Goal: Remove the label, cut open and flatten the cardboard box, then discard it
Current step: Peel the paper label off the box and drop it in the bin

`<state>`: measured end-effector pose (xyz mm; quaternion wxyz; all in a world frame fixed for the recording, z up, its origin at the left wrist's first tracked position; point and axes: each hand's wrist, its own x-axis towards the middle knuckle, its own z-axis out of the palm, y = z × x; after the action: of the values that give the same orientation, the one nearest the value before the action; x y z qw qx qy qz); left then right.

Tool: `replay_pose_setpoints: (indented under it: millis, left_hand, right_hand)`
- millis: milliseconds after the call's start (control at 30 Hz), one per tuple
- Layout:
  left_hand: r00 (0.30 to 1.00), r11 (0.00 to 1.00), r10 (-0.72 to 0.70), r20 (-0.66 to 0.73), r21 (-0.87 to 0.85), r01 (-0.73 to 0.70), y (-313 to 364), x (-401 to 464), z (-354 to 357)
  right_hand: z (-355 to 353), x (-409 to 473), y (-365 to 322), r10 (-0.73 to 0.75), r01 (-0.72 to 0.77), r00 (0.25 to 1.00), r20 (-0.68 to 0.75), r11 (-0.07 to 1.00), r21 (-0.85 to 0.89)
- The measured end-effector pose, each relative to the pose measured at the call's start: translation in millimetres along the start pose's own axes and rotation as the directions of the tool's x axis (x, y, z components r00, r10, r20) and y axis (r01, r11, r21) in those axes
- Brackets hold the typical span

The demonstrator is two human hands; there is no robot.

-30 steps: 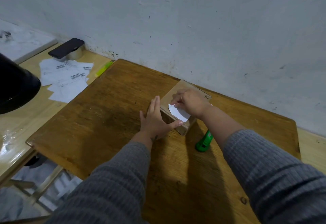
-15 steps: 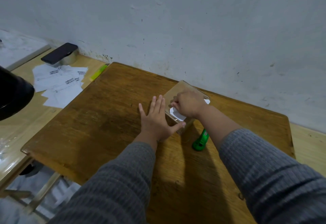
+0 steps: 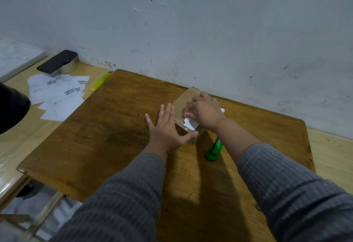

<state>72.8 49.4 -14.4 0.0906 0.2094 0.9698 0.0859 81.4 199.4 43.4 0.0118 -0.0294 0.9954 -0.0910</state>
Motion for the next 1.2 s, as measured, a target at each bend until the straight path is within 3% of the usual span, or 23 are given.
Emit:
replay_pose_setpoints:
  millis: [133, 233, 300, 400, 600, 800, 1000, 1200]
  left_hand:
    - [0.999, 0.999, 0.037, -0.017, 0.032, -0.037, 1.8, 0.9, -2.6]
    - [0.988, 0.988, 0.150, -0.027, 0.052, -0.148, 0.7, 8.5, -6.5]
    - [0.974, 0.973, 0.226, -0.001, 0.045, -0.226, -0.2, 16.1, -8.7]
    - [0.959, 0.956, 0.283, 0.023, 0.071, -0.284, -1.4, 24.7, -7.9]
    - [0.961, 0.961, 0.275, 0.013, 0.009, -0.275, -2.5, 25.9, 0.8]
    - [0.971, 0.971, 0.241, -0.002, -0.016, -0.241, -2.7, 27.4, 3.1]
    - [0.979, 0.979, 0.204, 0.012, -0.014, -0.204, 2.2, 24.4, 1.1]
    - [0.988, 0.988, 0.151, 0.017, -0.021, -0.151, 7.9, 21.8, 0.5]
  right_hand:
    - [-0.8, -5.8, 10.2, -0.077, 0.076, 0.997, -0.008, 0.992, -0.098]
    - [-1.5, -7.6, 16.5, -0.124, 0.125, 0.992, 0.019, 0.981, -0.146]
    - [-0.9, -9.7, 19.3, -0.140, 0.145, 0.989, 0.042, 0.980, -0.136]
    - [1.0, -11.3, 23.6, -0.171, 0.169, 0.984, -0.047, 0.984, -0.052]
    - [10.2, -7.6, 27.5, -0.204, 0.187, 0.971, -0.123, 0.972, -0.141]
    - [9.5, -7.7, 29.5, -0.251, 0.225, 0.962, -0.107, 0.952, -0.210]
    - [-0.4, -12.4, 38.0, -0.088, 0.070, 0.980, -0.181, 0.992, -0.109]
    - [-14.3, -16.9, 56.1, 0.087, -0.081, 0.988, -0.126, 0.996, 0.046]
